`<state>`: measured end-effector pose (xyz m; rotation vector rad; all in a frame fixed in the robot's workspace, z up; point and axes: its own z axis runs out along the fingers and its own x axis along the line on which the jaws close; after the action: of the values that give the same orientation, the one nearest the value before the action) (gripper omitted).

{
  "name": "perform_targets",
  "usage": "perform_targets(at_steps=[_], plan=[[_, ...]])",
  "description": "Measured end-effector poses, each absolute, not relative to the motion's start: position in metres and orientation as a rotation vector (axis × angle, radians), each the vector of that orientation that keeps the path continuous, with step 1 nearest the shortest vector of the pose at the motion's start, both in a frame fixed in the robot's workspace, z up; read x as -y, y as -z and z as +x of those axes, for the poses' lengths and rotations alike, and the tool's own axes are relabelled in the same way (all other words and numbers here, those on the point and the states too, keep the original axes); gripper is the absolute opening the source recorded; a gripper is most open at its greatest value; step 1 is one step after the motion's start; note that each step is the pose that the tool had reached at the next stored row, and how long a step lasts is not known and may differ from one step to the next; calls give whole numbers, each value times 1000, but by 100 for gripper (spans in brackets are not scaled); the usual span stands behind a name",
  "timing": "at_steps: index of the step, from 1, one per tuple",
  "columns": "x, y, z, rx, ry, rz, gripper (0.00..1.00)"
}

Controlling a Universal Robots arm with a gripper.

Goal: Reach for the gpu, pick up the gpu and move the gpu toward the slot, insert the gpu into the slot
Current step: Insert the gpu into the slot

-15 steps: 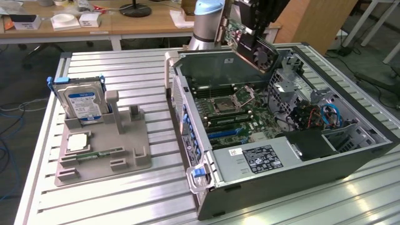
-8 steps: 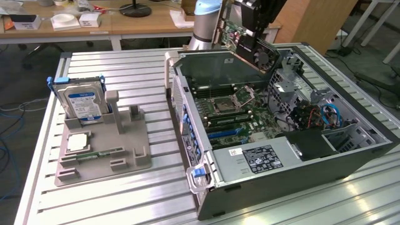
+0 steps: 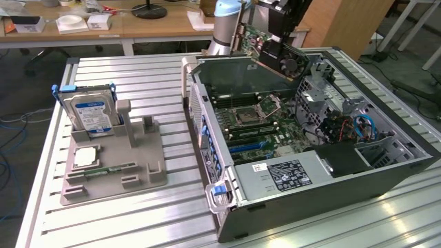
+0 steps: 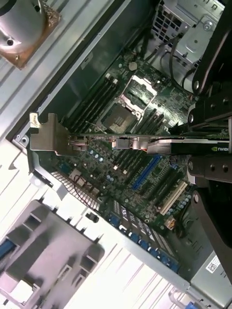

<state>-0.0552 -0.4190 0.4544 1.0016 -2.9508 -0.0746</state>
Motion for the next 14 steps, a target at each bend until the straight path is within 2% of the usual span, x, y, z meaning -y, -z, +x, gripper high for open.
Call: perform_targets(at_steps=[14], plan=[[419,-450,-55,2857,75,1251,26]])
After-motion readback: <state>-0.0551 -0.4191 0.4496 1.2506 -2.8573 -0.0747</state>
